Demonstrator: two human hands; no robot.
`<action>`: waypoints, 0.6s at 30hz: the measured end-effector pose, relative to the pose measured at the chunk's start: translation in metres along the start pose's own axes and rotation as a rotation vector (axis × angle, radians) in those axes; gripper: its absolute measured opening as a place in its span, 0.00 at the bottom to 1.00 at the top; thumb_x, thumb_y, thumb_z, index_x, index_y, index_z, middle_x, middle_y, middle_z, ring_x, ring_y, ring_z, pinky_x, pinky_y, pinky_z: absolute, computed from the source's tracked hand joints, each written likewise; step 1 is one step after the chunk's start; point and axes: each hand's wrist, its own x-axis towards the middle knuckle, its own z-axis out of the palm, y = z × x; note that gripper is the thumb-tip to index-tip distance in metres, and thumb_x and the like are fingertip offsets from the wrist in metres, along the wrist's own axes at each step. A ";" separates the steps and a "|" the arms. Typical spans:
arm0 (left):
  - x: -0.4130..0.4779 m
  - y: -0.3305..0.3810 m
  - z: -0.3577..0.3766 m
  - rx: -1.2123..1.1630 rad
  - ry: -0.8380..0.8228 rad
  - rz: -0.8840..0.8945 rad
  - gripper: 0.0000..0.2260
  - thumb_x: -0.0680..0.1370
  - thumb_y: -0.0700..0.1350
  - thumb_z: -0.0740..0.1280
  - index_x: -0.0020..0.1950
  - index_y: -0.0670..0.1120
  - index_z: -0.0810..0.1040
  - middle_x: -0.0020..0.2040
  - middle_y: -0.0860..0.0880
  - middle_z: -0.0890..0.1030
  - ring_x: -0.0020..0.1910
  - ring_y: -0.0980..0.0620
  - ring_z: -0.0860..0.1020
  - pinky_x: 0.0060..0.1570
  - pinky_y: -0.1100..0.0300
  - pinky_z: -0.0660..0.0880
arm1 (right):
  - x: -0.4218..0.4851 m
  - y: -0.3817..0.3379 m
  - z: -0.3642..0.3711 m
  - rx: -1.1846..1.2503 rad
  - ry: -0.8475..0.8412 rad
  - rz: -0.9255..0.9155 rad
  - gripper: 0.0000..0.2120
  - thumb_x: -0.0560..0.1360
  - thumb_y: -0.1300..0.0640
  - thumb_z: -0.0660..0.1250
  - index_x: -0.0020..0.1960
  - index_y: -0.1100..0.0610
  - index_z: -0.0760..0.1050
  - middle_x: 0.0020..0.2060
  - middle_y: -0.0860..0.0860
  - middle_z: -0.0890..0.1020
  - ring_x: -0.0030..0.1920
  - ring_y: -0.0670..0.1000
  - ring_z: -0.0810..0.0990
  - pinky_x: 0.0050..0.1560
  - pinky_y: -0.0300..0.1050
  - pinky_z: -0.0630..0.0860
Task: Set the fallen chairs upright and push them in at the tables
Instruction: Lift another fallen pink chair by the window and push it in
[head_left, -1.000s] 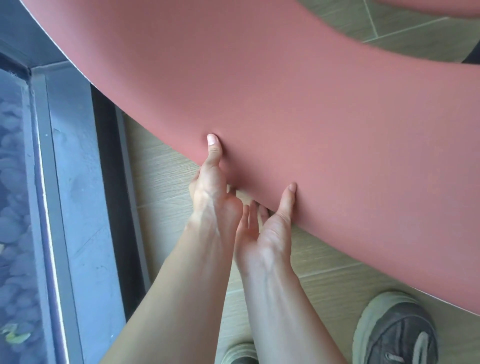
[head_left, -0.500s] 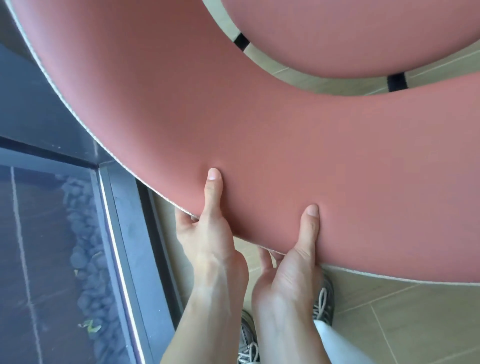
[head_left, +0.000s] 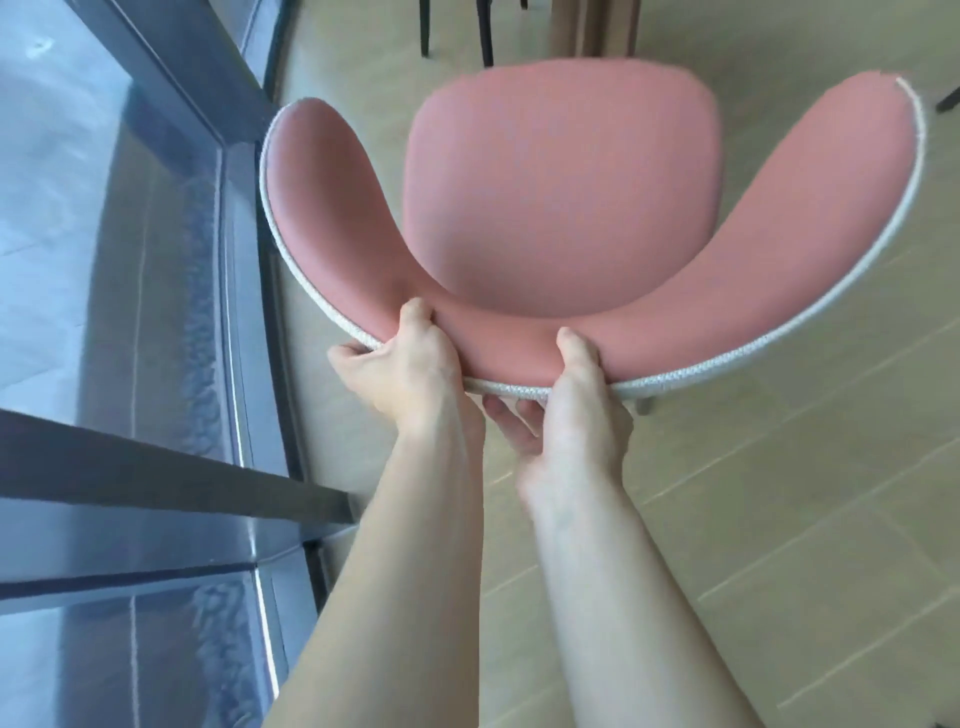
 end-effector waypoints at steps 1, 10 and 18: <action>0.000 0.009 0.016 -0.008 0.017 -0.021 0.18 0.69 0.44 0.76 0.43 0.51 0.65 0.39 0.52 0.79 0.28 0.57 0.77 0.25 0.65 0.71 | -0.010 0.012 0.035 -0.030 -0.014 0.053 0.06 0.77 0.53 0.73 0.51 0.55 0.80 0.42 0.53 0.86 0.26 0.47 0.84 0.31 0.45 0.83; 0.020 0.050 0.117 0.066 0.080 -0.022 0.15 0.71 0.43 0.70 0.43 0.52 0.63 0.43 0.50 0.79 0.40 0.43 0.81 0.51 0.42 0.83 | 0.033 -0.029 0.120 -0.089 0.060 -0.021 0.05 0.77 0.54 0.71 0.46 0.56 0.80 0.36 0.51 0.81 0.21 0.44 0.79 0.26 0.42 0.80; 0.037 0.070 0.167 0.103 0.068 -0.029 0.14 0.70 0.45 0.69 0.44 0.53 0.63 0.43 0.50 0.77 0.46 0.40 0.82 0.53 0.43 0.82 | 0.064 -0.053 0.166 -0.107 0.092 -0.003 0.13 0.77 0.52 0.70 0.56 0.60 0.78 0.42 0.53 0.79 0.34 0.50 0.77 0.27 0.42 0.81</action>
